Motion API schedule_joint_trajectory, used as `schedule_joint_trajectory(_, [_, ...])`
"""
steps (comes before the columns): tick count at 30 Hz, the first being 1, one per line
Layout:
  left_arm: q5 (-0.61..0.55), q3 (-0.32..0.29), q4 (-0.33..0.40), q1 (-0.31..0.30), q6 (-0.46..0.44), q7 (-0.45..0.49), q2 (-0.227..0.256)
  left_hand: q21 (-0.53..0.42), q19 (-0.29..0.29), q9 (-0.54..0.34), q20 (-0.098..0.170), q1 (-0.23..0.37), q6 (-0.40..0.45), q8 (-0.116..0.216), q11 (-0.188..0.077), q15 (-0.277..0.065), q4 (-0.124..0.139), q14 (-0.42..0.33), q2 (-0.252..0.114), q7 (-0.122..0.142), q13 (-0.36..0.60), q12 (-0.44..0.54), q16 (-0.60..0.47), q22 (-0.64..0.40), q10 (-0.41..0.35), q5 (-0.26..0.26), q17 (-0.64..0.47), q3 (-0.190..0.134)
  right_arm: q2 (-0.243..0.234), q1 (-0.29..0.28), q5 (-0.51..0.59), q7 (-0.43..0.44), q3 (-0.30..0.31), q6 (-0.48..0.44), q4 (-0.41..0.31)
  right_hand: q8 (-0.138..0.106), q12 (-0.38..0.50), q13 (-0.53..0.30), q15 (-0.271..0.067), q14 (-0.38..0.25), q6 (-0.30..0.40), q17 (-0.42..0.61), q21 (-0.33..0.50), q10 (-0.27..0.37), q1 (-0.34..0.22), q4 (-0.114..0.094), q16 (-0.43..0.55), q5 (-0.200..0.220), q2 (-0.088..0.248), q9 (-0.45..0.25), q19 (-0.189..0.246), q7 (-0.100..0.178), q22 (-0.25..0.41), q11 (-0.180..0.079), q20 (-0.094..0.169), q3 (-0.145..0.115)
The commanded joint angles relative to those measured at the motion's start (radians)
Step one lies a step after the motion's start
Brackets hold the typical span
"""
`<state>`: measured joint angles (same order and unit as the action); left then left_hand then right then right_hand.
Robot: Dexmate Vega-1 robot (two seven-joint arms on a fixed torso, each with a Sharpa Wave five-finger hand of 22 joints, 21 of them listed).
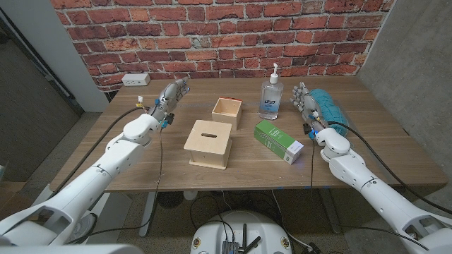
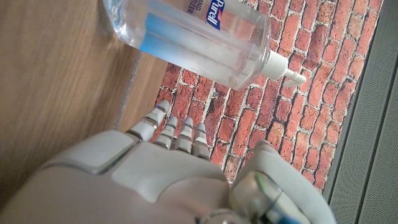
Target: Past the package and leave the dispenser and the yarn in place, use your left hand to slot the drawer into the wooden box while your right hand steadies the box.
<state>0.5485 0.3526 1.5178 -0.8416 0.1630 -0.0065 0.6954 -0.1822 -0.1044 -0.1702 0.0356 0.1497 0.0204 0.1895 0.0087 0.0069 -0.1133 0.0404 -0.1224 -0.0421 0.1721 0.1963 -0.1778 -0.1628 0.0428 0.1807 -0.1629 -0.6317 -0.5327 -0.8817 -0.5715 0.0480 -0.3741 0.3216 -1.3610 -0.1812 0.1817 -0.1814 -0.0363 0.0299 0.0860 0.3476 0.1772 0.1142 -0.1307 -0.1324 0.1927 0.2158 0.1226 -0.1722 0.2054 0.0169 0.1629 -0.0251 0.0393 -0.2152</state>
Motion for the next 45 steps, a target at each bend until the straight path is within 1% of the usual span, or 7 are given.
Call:
schedule_joint_trajectory(1, [-0.050,0.012,0.053,0.041,-0.076,-0.028,0.076,-0.004,-0.015,-0.002,0.038,0.034,0.018,0.012,-0.008,-0.005,-0.036,-0.013,0.002,0.002,0.004,0.002,-0.003,-0.001,-0.011,0.004,-0.003,-0.015,0.013,0.003,0.003,0.004,-0.006,0.005,0.004,-0.006,0.010,-0.003,-0.028,-0.009,0.011,-0.002,0.007,0.010,0.009,0.001,0.004,0.009,0.016,-0.003,0.002,-0.003,0.003,0.003,0.029,-0.006])
schedule_joint_trajectory(6, [-0.076,0.025,0.070,0.075,-0.122,-0.050,0.106,-0.006,-0.027,-0.002,0.040,0.060,0.034,0.015,-0.015,-0.014,-0.059,-0.026,0.003,0.005,0.004,0.004,-0.004,-0.001,-0.026,0.006,-0.003,-0.025,0.016,0.007,0.001,-0.001,-0.009,0.004,0.009,-0.006,0.010,-0.003,-0.029,-0.010,0.011,-0.004,0.007,0.011,0.010,0.001,0.005,0.009,0.016,-0.003,0.003,-0.004,0.003,0.003,0.028,-0.007])
schedule_joint_trajectory(16, [-0.141,0.071,0.082,0.157,-0.186,-0.104,0.134,-0.008,-0.049,-0.003,0.039,0.111,0.061,0.020,-0.034,-0.033,-0.080,-0.058,0.020,0.020,0.004,0.009,-0.006,-0.001,-0.062,0.011,-0.003,-0.038,0.022,0.010,0.001,-0.002,-0.009,0.010,0.015,-0.006,0.010,-0.003,-0.028,-0.012,0.012,-0.009,0.008,0.012,0.012,0.002,0.006,0.009,0.016,-0.003,0.004,-0.007,0.003,0.003,0.028,-0.010])
schedule_joint_trajectory(24, [-0.222,0.123,0.098,0.225,-0.236,-0.156,0.157,-0.007,-0.061,-0.003,0.035,0.141,0.084,0.026,-0.040,-0.043,-0.082,-0.074,0.032,0.031,0.004,0.009,-0.006,-0.001,-0.078,0.013,-0.002,-0.043,0.015,0.001,-0.001,-0.002,-0.007,0.007,0.005,-0.006,0.009,-0.003,-0.027,-0.009,0.012,-0.012,0.008,0.011,0.014,0.003,0.005,0.010,0.015,-0.003,0.003,-0.007,0.003,0.003,0.027,-0.012])
schedule_joint_trajectory(28, [-0.272,0.149,0.111,0.261,-0.263,-0.176,0.167,-0.006,-0.066,-0.003,0.034,0.165,0.102,0.030,-0.052,-0.055,-0.083,-0.091,0.047,0.043,0.004,0.009,-0.007,-0.001,-0.093,0.011,-0.002,-0.044,0.016,-0.002,-0.002,0.000,-0.005,0.010,0.004,-0.005,0.009,-0.003,-0.028,-0.008,0.012,-0.014,0.008,0.012,0.014,0.003,0.004,0.010,0.015,-0.003,0.002,-0.006,0.003,0.003,0.027,-0.013])
schedule_joint_trajectory(39, [-0.405,0.219,0.140,0.349,-0.335,-0.233,0.172,-0.001,-0.066,-0.004,0.029,0.219,0.133,0.035,-0.070,-0.075,-0.083,-0.119,0.074,0.060,0.005,0.010,-0.007,-0.001,-0.130,0.012,-0.002,-0.047,0.008,-0.017,-0.006,0.001,0.001,0.012,-0.010,-0.005,0.009,-0.002,-0.027,-0.009,0.011,-0.017,0.007,0.011,0.016,0.003,0.005,0.010,0.016,-0.003,0.000,-0.007,0.003,0.002,0.027,-0.015])
schedule_joint_trajectory(45, [-0.470,0.256,0.150,0.399,-0.366,-0.274,0.164,0.002,-0.061,-0.004,0.022,0.267,0.151,0.036,-0.092,-0.086,-0.082,-0.139,0.086,0.073,0.005,0.011,-0.006,-0.001,-0.157,0.013,-0.002,-0.053,0.003,-0.019,-0.010,-0.010,0.000,0.010,-0.012,-0.005,0.008,-0.002,-0.028,-0.007,0.010,-0.019,0.007,0.010,0.018,0.003,0.005,0.010,0.016,-0.003,-0.003,-0.007,0.003,0.002,0.025,-0.016])
